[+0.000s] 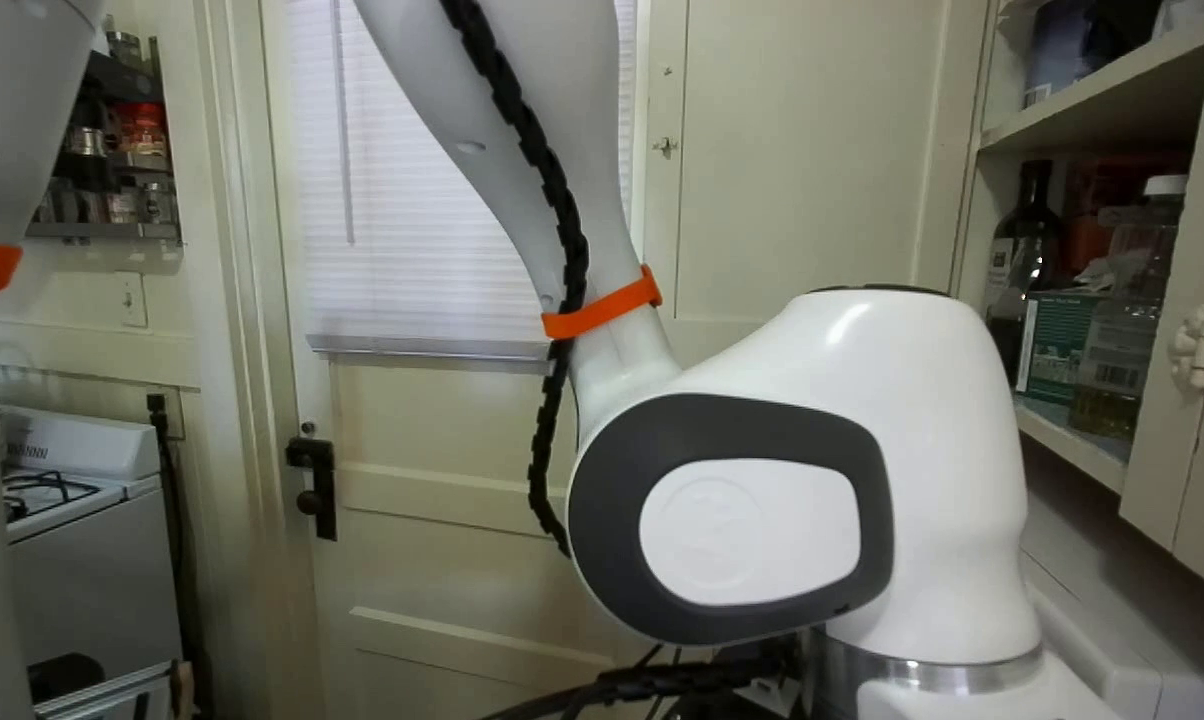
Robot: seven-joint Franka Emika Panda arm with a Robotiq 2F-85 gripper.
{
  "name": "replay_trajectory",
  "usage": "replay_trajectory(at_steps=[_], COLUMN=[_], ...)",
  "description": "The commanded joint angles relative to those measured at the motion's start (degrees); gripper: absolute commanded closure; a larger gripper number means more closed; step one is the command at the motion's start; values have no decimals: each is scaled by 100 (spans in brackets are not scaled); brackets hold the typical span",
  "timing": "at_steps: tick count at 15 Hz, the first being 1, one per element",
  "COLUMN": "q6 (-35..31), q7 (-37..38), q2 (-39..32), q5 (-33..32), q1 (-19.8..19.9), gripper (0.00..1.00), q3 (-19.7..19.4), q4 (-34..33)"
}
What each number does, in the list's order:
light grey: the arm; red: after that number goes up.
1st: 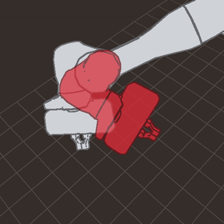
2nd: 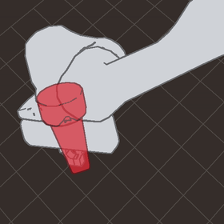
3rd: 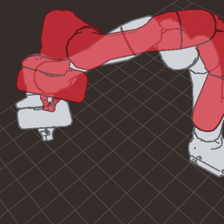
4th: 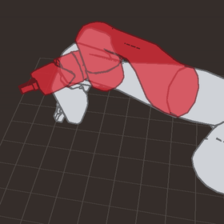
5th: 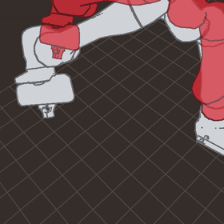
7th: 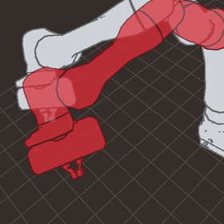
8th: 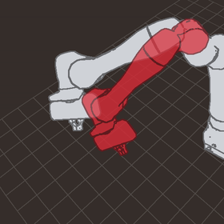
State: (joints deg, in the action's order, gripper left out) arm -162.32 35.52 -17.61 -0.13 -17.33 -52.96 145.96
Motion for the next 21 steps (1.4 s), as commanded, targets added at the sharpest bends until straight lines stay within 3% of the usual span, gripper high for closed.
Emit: replay_trajectory(at_steps=[1, 6, 10, 16, 21], q6=[-94, -59, -86, -71, -101], q7=[-239, -509, -668, -860, -851], q2=[-84, -288, -418, -583, -605], q5=[256, 567, 739, 870, 819], q1=[853, 1851, 2392, 2846, 2912], gripper=[0, 0, 0, 0, 0], q3=[867, 1857, 2333, 2733, 2686], q4=[-137, -338, -435, -557, -638])
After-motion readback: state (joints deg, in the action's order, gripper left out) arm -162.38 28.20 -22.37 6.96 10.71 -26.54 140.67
